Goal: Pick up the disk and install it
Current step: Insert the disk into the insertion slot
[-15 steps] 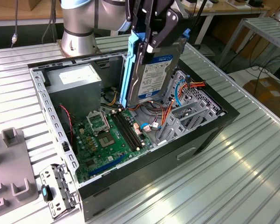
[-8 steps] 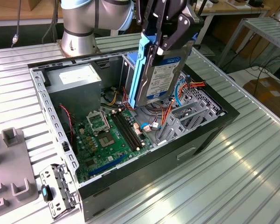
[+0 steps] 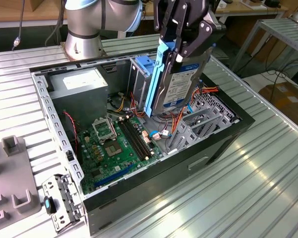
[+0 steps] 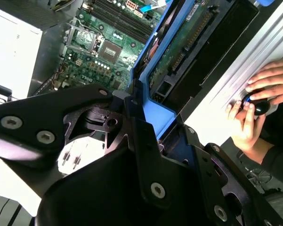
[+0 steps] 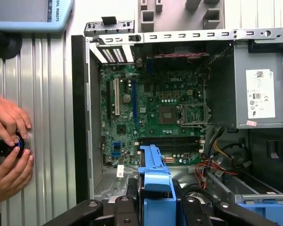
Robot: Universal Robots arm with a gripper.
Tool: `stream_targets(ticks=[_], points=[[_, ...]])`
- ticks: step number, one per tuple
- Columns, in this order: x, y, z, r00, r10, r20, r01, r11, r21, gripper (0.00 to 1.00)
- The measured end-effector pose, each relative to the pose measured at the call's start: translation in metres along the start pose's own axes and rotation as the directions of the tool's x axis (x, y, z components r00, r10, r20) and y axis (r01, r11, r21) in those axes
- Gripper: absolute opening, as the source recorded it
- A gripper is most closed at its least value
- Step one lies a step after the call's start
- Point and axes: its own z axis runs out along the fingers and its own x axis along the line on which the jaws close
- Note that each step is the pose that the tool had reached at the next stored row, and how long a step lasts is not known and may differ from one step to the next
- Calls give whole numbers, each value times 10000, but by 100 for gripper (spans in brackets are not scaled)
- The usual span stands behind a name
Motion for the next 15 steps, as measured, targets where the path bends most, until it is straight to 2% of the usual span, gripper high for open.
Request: stream_targets(ticks=[4,6,8,9,10,15], points=[[64,-8,11,10000,0,-42,0,10000,1,37],[72,-35,15,10000,1,-52,-1,10000,2,37],[71,-114,17,10000,1,-52,-1,10000,2,37],[68,-193,19,10000,1,-52,-1,10000,3,37],[67,-242,19,10000,1,-53,-1,10000,2,37],[61,-459,26,10000,0,-55,0,10000,2,37]])
